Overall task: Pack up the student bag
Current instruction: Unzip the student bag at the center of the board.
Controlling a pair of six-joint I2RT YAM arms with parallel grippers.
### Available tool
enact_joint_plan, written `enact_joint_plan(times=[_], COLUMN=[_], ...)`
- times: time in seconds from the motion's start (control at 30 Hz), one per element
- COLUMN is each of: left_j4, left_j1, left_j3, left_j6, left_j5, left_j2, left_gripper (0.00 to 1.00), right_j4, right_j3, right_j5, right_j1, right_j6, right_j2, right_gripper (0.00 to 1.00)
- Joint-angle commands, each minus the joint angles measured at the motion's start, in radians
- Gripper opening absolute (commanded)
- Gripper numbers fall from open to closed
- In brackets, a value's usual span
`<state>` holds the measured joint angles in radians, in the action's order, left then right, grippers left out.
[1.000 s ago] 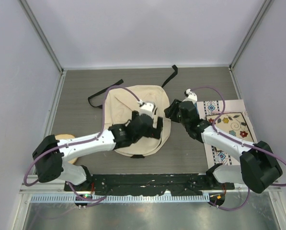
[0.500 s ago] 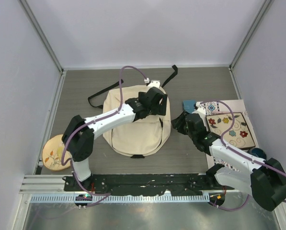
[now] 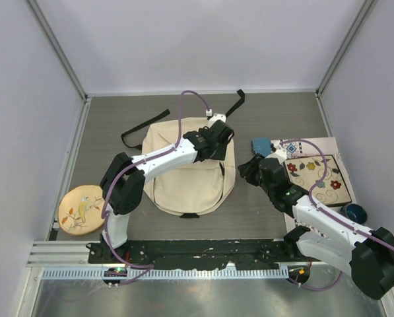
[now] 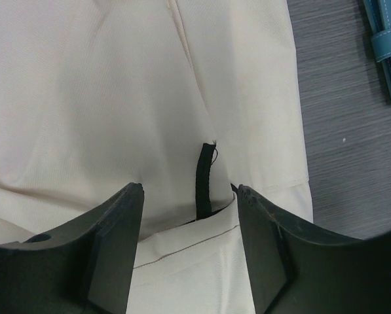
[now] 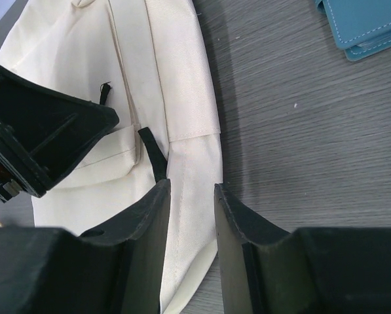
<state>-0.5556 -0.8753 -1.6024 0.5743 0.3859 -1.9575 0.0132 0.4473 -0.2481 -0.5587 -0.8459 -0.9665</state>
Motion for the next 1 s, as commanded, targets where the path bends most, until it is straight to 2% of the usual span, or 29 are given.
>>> enact_joint_plan(times=[0.0,0.3,0.47,0.73,0.83,0.97], left_j4=[-0.017,-0.023,-0.033,-0.035,-0.026,0.002], left_j1=[0.006,0.007,0.007,0.012,0.015,0.016], left_j3=[-0.047,-0.067,-0.094,-0.082,-0.062,-0.03], left_j6=[-0.021,-0.013,-0.011,-0.011,-0.013,-0.022], left_j5=[0.036,0.027,0.031,0.042,0.044,0.036], left_j2=[-0.006,-0.044,-0.07,-0.07,-0.06,-0.035], left_gripper=[0.59,0.49,0.4,0.15,0.02,0.0], right_j4=[0.007,0.011,0.024,0.071,0.088,0.123], right_j3=[0.007,0.007,0.01,0.014,0.016,0.034], right_j5=[-0.005,0.003,0.015,0.062,0.07,0.105], right_j1=[0.003,0.003,0.003,0.002,0.002,0.002], right_j6=[-0.01,-0.01,-0.01,-0.03,-0.036,-0.05], right_j2=[0.017,0.011,-0.001,-0.044,-0.052,-0.095], right_gripper=[0.38,0.37,0.36,0.36,0.36,0.37])
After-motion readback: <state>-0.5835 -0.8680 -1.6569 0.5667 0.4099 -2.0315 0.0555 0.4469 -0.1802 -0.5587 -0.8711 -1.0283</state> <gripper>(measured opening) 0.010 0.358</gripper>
